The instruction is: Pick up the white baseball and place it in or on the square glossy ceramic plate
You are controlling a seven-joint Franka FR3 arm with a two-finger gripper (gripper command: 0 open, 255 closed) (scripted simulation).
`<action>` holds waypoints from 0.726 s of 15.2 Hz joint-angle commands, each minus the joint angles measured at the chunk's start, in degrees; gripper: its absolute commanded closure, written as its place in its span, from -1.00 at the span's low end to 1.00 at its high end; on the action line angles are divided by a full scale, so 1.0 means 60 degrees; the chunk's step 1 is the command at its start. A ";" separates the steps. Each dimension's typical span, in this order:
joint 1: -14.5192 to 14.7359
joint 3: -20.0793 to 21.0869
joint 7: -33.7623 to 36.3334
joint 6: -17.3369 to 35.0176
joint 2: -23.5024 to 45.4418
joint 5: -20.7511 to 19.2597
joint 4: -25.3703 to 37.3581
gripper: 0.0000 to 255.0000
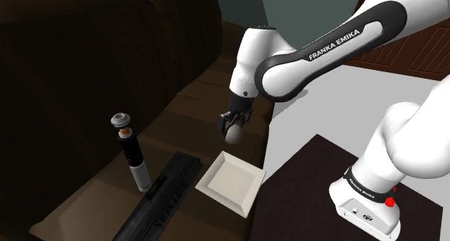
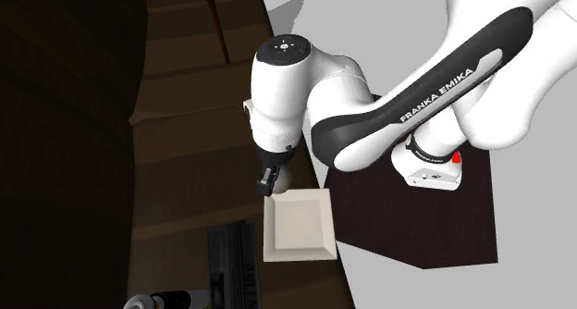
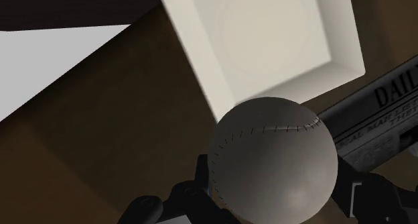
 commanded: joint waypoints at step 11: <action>0.0805 0.1182 0.1517 0.1159 -0.0109 0.0387 -0.1031 1.00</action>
